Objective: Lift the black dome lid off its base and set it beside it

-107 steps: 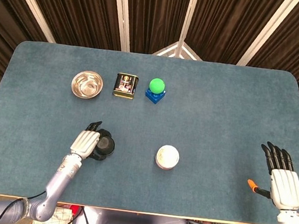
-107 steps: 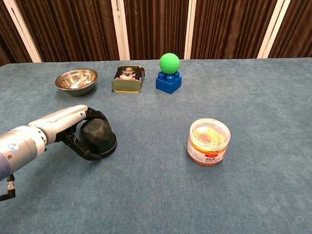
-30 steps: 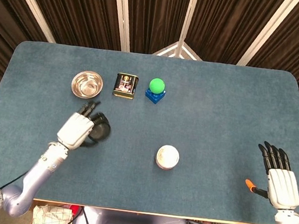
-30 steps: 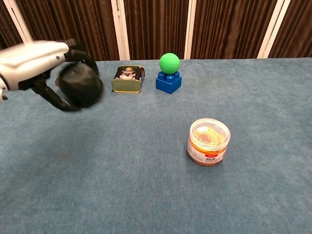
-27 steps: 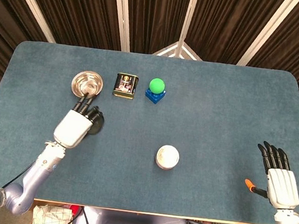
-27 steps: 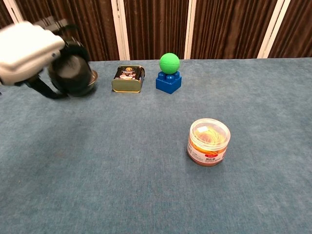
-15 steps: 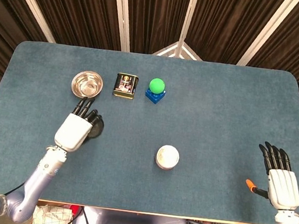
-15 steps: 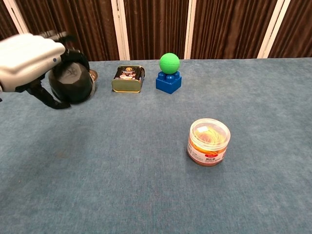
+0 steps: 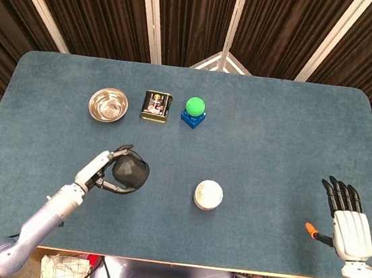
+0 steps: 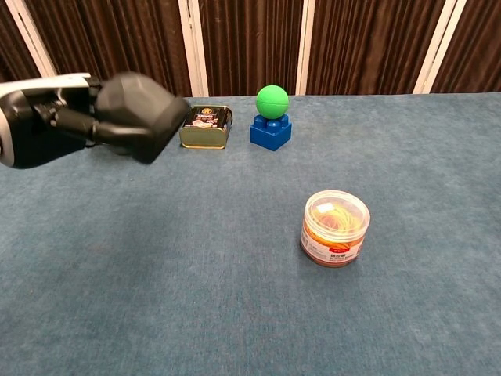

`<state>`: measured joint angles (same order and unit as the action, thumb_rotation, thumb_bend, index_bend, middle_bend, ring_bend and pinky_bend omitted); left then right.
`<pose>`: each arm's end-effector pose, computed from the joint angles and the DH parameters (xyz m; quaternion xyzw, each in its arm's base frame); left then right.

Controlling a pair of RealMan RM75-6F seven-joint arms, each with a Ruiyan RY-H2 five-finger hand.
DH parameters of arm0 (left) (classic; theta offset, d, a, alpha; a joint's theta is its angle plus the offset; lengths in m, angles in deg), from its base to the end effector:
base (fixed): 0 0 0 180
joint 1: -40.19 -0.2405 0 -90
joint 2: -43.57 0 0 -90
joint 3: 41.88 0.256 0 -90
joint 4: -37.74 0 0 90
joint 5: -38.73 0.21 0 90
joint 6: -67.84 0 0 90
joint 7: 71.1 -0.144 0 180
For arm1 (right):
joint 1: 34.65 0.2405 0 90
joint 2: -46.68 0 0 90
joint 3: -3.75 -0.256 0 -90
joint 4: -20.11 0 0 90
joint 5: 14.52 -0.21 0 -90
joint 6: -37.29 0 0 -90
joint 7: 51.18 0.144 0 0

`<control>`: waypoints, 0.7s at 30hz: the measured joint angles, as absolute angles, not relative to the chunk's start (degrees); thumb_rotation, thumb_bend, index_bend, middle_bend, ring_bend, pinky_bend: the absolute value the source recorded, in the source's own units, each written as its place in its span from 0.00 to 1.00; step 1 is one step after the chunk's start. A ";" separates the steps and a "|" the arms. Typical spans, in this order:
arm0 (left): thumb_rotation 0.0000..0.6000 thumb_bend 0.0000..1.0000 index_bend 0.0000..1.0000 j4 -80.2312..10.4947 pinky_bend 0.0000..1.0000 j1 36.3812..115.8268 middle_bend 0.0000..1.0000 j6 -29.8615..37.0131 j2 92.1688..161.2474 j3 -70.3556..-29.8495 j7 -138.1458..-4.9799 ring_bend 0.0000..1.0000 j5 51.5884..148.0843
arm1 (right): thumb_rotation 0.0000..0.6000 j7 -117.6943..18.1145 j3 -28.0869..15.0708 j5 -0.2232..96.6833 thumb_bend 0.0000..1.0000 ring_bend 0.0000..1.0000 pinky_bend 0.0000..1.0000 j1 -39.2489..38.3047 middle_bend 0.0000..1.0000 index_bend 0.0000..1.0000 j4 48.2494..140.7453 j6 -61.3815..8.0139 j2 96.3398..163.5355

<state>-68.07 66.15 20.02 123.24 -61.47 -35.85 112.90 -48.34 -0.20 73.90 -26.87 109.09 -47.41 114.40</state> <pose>-0.1310 0.2843 0.0295 -0.4495 -0.7101 -0.5304 0.1113 -0.3005 -0.2009 0.1437 0.6030 -0.3762 0.4302 0.5566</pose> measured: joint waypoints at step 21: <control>1.00 0.40 0.49 -67.30 0.00 65.24 0.47 10.20 124.31 -58.48 -95.33 0.01 122.29 | 1.00 -48.48 -0.52 73.91 0.18 0.01 0.00 -26.57 0.00 0.03 110.36 -47.24 113.82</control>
<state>-67.30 65.24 10.20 124.31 -58.48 -95.33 122.29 -48.48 -0.52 73.91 -26.57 110.36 -47.24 113.82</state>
